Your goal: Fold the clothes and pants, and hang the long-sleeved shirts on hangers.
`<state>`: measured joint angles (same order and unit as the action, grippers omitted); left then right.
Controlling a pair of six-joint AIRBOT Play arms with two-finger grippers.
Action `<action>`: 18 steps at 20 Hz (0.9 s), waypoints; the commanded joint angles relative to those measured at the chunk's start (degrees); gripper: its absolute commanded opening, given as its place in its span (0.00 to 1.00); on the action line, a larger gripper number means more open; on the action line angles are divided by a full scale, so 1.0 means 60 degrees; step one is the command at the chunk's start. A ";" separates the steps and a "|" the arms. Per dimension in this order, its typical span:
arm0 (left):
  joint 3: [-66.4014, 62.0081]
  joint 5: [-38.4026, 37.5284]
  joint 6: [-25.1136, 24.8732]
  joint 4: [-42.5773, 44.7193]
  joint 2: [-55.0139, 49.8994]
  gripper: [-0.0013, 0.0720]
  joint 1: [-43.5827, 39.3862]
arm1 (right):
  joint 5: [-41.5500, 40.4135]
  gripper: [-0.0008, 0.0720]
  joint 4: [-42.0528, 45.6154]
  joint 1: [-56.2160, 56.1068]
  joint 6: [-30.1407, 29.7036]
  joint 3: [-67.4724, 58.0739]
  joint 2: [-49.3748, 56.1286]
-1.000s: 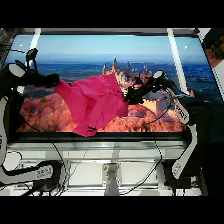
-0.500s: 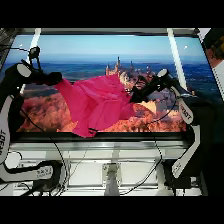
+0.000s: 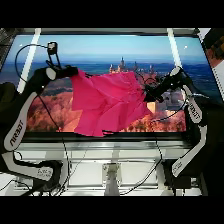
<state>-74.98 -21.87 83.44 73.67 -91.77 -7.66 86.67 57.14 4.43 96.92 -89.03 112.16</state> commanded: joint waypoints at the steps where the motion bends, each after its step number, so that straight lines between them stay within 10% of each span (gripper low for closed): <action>1: -0.0182 0.1679 -0.0007 0.0040 -0.0488 0.02 -0.0495 | -0.0229 0.03 0.0929 0.0040 0.1180 -0.0004 -0.0015; 5: -0.0211 0.2929 -0.0011 0.0044 -0.0543 0.03 -0.0510 | -0.0022 0.09 0.1519 0.0040 0.1676 -0.0047 -0.0011; 8: -0.0211 0.2852 -0.0047 0.0262 -0.0495 0.45 -0.0430 | 0.0273 0.63 0.1541 0.0120 0.1657 -0.0732 -0.0011; 14: -0.0211 0.1027 -0.0044 0.0969 -0.0124 0.51 0.0098 | 0.1038 0.63 0.1534 0.0958 0.1585 -0.3960 -0.0011; 15: -0.0211 0.0503 -0.0044 0.0969 0.0025 0.43 0.0153 | 0.1184 0.63 0.1534 0.1071 0.1388 -0.4360 -0.0011; 16: -0.0211 -0.0138 -0.0047 0.0976 0.0211 0.12 0.0193 | 0.1290 0.63 0.1541 0.1140 0.1224 -0.4608 -0.0011; 17: -0.0211 -0.0754 -0.0047 0.0980 0.0386 0.02 0.0215 | 0.1417 0.54 0.1548 0.1173 0.1086 -0.4725 -0.0015; 18: -0.0211 -0.1311 -0.0055 0.0984 0.0572 0.02 0.0248 | 0.1519 0.21 0.1563 0.1169 0.0761 -0.4721 -0.0015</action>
<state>-76.20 -19.53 83.13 78.89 -90.78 -6.96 93.38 66.52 10.46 104.79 -113.49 112.12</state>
